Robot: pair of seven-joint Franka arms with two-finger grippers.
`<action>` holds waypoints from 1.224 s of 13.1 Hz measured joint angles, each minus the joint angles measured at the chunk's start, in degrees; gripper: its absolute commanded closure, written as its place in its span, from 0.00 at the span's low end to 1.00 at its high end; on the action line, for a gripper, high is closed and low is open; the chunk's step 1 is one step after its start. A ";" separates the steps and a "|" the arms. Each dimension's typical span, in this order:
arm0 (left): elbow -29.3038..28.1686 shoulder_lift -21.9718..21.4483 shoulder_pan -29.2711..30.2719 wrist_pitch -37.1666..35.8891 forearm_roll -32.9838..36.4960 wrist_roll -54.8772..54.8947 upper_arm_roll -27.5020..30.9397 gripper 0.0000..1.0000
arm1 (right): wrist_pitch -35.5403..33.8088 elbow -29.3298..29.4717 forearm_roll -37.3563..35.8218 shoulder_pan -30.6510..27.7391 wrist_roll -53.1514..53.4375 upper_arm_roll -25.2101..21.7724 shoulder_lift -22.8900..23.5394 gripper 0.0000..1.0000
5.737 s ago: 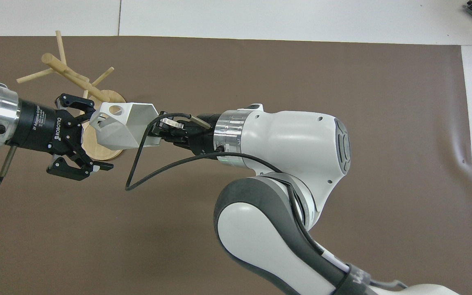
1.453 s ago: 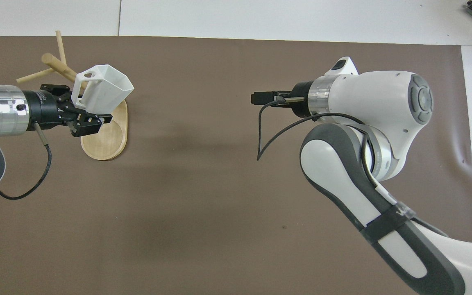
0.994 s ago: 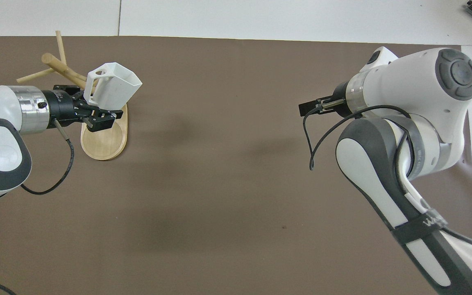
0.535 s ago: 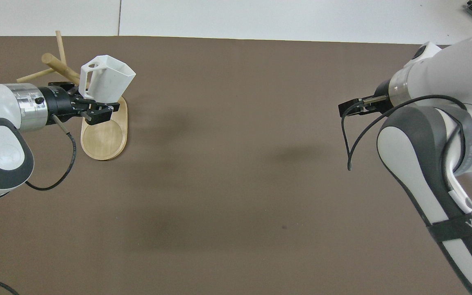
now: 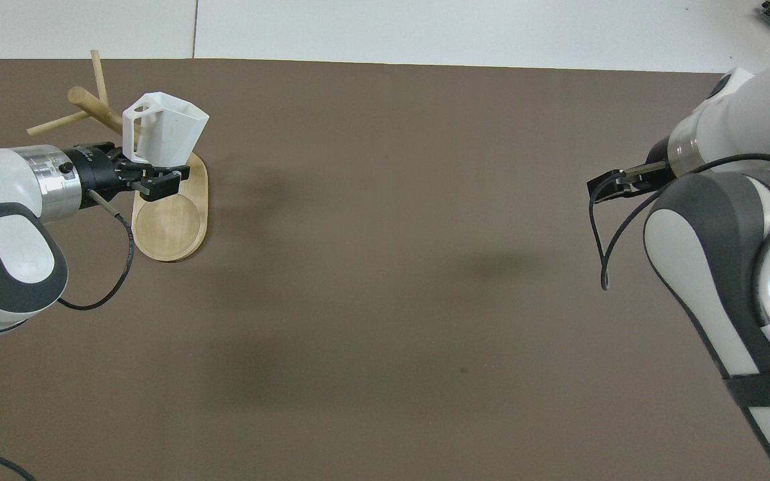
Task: Hang cup on rack
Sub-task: 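Lower the cup handle onto a rack peg with the left gripper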
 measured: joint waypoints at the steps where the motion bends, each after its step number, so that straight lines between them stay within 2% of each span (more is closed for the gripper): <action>1: -0.30 0.02 0.00 0.46 0.00 -0.56 0.03 1.00 | -1.58 0.97 0.00 0.00 0.13 -0.18 -0.32 0.00; 5: -1.23 0.06 0.01 2.74 0.00 -3.88 0.19 1.00 | -5.05 3.93 -0.30 -0.08 0.51 -1.46 -0.83 0.00; 15: -1.61 2.57 0.02 6.86 0.00 -13.29 0.41 1.00 | -5.14 4.17 -0.44 -0.13 2.91 -4.05 -0.97 0.00; 16: -1.61 2.57 0.02 6.86 0.00 -13.43 0.42 0.96 | -5.14 4.15 -0.44 -0.11 2.91 -4.05 -0.97 0.00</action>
